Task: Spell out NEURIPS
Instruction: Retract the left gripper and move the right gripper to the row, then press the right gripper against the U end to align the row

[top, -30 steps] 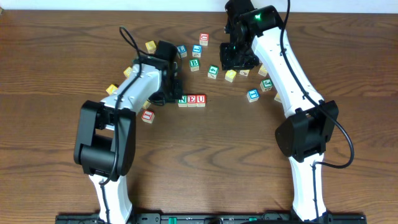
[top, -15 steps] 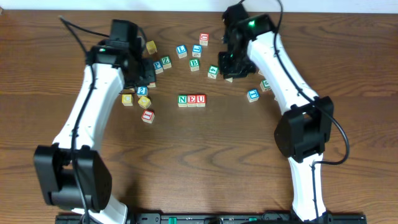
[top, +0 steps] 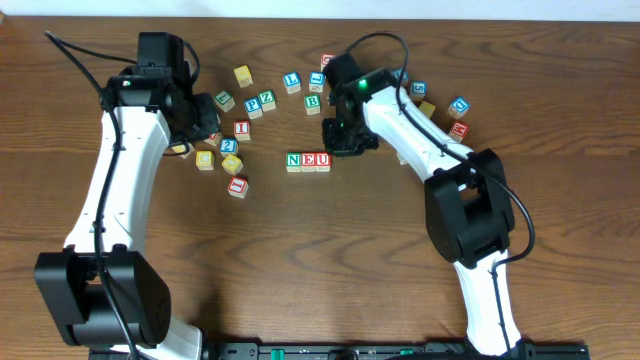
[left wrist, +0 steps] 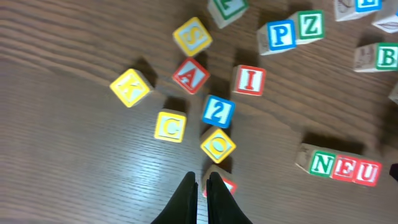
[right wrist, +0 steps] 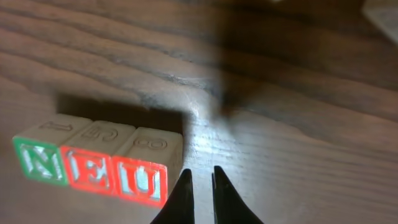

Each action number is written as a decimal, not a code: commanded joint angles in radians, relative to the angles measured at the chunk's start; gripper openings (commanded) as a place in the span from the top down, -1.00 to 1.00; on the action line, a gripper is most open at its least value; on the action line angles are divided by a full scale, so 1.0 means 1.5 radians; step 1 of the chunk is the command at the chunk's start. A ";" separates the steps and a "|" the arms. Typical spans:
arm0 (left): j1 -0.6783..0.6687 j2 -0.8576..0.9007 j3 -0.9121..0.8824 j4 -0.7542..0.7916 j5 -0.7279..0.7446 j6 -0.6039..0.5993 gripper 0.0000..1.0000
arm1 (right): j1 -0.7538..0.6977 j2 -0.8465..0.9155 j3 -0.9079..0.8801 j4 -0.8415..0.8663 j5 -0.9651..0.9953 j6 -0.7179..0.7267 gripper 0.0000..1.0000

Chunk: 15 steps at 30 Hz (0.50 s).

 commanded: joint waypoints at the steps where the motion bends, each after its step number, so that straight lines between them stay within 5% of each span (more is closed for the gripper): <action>1: 0.004 -0.018 0.013 -0.005 -0.016 0.007 0.85 | 0.005 -0.001 -0.031 0.019 -0.002 0.034 0.88; 15: 0.004 -0.018 0.013 -0.007 -0.016 0.007 0.85 | 0.034 -0.001 -0.055 0.057 -0.013 0.061 0.87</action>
